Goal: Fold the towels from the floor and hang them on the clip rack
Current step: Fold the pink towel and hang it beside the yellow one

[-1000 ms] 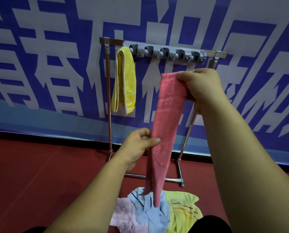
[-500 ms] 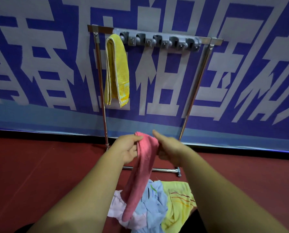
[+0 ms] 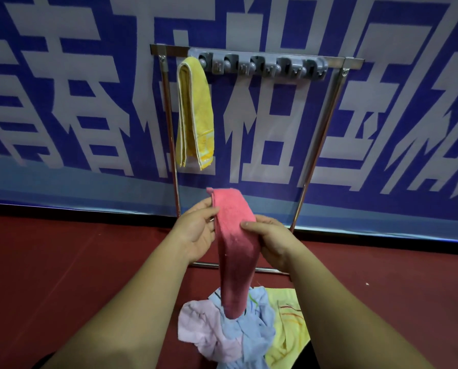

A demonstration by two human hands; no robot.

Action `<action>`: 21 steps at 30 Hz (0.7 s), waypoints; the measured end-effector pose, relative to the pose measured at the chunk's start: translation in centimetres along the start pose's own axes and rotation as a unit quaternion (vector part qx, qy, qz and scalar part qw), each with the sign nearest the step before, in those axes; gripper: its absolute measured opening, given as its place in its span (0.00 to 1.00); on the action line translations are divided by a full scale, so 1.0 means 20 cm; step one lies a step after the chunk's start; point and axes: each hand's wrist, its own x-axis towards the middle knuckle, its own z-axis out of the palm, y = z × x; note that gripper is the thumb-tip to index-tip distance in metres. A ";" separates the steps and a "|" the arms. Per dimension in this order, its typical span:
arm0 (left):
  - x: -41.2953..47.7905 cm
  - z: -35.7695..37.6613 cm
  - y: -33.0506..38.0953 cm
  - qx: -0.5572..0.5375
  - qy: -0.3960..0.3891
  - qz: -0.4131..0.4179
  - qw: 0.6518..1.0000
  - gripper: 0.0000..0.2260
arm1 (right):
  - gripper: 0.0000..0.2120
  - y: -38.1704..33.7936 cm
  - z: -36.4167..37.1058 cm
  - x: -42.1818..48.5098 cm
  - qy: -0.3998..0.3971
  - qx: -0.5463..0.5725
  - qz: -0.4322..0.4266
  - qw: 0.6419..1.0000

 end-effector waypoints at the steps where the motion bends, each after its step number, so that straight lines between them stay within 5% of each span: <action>1: -0.01 0.00 0.01 0.019 -0.014 -0.005 1.000 0.19 | 0.09 -0.04 0.01 0.00 0.005 -0.005 -0.014 1.000; 7: -0.04 0.05 0.06 0.108 -0.076 -0.003 0.991 0.31 | 0.09 -0.16 0.06 0.00 0.071 -0.106 -0.050 0.991; 11: -0.04 0.10 0.09 0.054 -0.086 0.021 0.995 0.31 | 0.14 -0.20 0.05 -0.04 0.025 -0.024 -0.032 0.999; 14: -0.03 0.13 0.08 0.027 -0.056 0.018 0.998 0.31 | 0.16 -0.19 0.04 -0.05 0.081 -0.106 -0.029 0.991; 17: -0.02 0.14 0.05 0.014 -0.040 0.003 0.999 0.31 | 0.18 -0.21 0.05 -0.06 0.212 -0.224 -0.090 0.947; 21: -0.04 0.17 0.03 0.020 -0.043 0.023 0.999 0.32 | 0.17 -0.22 0.07 -0.06 0.222 -0.402 -0.172 0.871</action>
